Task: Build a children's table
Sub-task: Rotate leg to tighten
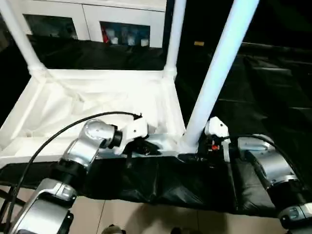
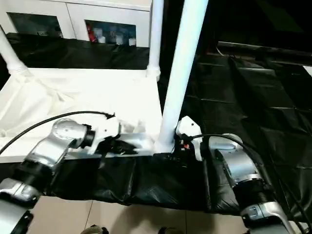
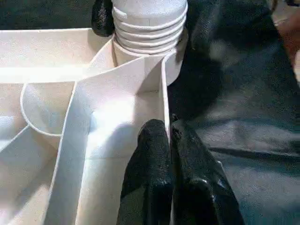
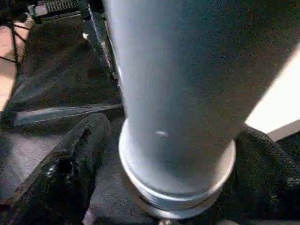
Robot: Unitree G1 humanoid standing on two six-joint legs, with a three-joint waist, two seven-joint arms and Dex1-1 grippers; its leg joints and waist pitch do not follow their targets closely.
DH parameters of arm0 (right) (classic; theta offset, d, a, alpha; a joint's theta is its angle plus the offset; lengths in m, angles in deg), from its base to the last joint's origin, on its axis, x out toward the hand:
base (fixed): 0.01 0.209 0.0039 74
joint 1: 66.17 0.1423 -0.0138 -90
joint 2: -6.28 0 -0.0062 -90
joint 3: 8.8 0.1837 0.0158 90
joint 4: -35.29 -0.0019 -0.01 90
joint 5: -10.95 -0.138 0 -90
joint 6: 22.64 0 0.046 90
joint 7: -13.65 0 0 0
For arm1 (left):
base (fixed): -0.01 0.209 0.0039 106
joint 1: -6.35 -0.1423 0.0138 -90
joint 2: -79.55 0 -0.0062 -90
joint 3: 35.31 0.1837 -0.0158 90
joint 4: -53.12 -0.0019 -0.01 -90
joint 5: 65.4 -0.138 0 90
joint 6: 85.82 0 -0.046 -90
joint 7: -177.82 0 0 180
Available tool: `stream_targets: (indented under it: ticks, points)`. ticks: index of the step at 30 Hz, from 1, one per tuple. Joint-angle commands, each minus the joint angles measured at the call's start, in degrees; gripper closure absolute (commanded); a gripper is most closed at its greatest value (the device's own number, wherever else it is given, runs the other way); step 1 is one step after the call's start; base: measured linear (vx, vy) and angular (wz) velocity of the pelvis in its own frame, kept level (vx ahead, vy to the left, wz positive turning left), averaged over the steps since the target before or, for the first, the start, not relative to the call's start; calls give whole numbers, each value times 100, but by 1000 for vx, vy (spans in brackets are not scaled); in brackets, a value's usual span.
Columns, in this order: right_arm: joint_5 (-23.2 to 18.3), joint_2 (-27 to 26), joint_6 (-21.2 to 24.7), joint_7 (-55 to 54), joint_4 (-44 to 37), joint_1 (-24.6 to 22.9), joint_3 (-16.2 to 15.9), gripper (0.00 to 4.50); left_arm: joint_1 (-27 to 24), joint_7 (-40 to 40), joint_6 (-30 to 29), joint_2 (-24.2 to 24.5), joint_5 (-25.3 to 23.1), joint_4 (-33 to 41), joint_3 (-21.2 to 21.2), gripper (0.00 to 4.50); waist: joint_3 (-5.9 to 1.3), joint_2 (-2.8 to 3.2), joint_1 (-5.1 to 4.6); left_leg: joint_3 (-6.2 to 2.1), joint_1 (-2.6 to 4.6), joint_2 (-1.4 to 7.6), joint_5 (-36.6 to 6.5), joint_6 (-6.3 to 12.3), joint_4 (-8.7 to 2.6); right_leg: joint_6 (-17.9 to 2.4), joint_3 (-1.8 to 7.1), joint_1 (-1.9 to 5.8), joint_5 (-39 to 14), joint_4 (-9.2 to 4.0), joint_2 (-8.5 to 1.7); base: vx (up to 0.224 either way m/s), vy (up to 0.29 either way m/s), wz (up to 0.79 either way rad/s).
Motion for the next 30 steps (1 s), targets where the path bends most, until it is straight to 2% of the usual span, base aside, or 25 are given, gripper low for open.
stream_targets:
  ticks: [1,3,5,8,9,11,14,15,17,19,22,23,24,26,29,30]
  points:
    - [-25,23,123,76,-110,-31,-62,80,1,217,96,-38,169,192,104,450,-325,-15,3,33,35,131,-1269,336,-324,-1207,210,301,-1437,-392,-356,0,0,0]
    - [-56,-26,208,108,-129,-50,-40,87,-10,245,98,-15,174,197,96,450,-324,-17,12,28,28,131,-1250,320,-328,-1202,207,304,-1413,-383,-359,0,0,0]
    - [-113,-140,326,62,-148,-112,-3,119,-37,253,62,-6,190,224,87,450,-324,-12,17,29,27,125,-1256,310,-328,-1203,208,306,-1429,-387,-359,0,0,0]
    - [-151,-186,375,8,-160,-145,2,132,-48,223,30,-20,206,239,86,450,-326,-12,20,26,30,129,-1276,280,-333,-1182,207,304,-1481,-392,-365,0,0,0]
    - [-209,-268,441,-120,-215,-205,19,140,-55,120,-56,-85,222,265,70,450,-325,5,18,23,33,132,-1297,267,-337,-1187,206,303,-1499,-395,-364,0,0,0]
    - [-263,-351,500,-261,-269,-257,33,166,-55,8,-126,-157,220,280,51,450,-322,-4,11,22,30,129,-1337,242,-342,-1161,211,301,-1555,-402,-371,0,0,0]
    - [-157,-608,510,-844,-201,-263,122,169,-3,-321,-213,-324,99,203,57,450,-316,-8,-16,8,27,117,-1418,173,-355,-1079,215,293,-1777,-427,-371,0,0,0]
    - [11,-900,527,-1532,-19,-217,224,175,67,-695,-327,-530,-18,90,65,450,-305,-2,-27,3,26,117,-1440,135,-362,-1070,219,279,-1837,-433,-374,0,0,0]
    - [126,-1150,526,-2041,136,-175,298,176,126,-994,-409,-729,-77,-7,59,450,-305,-19,-91,-24,27,92,-1569,-9,-381,-909,207,288,-2263,-461,-379,0,0,0]
    - [190,-1410,542,-2487,317,-118,364,178,183,-1271,-516,-951,-102,-84,49,450,-290,-6,-126,-22,59,82,-1696,11,-373,-853,217,251,-2462,-506,-382,0,0,0]
    - [262,-1838,585,-3181,609,14,413,178,288,-1735,-693,-1313,-170,-212,54,450,-279,-17,-168,-27,54,68,-1759,29,-378,-751,218,239,-2721,-546,-378,0,0,0]
    - [285,-2064,598,-3562,789,121,459,178,344,-1967,-763,-1476,-208,-277,54,450,-286,-13,-170,-30,54,74,-1720,30,-382,-733,219,246,-2701,-543,-382,0,0,0]
    - [295,-2284,609,-3940,985,244,517,178,406,-2199,-820,-1624,-252,-350,53,450,-278,20,-188,-31,59,75,-1737,-1,-390,-763,222,220,-2649,-539,-376,0,0,0]
    - [378,-2577,500,-4548,1304,466,637,178,486,-2469,-872,-1788,-323,-429,32,450,-289,4,-215,-34,61,57,-1749,-26,-385,-761,215,226,-2646,-536,-367,0,0,0]
    - [438,-2728,337,-4816,1469,601,752,178,517,-2540,-898,-1834,-384,-438,12,450,-300,14,-235,-30,47,55,-1761,23,-382,-769,218,237,-2491,-536,-368,0,0,0]
    - [395,-2729,315,-4768,1461,612,784,143,515,-2525,-899,-1815,-385,-423,10,450,-303,19,-229,-25,38,57,-1694,61,-383,-782,220,249,-2332,-525,-361,0,0,0]
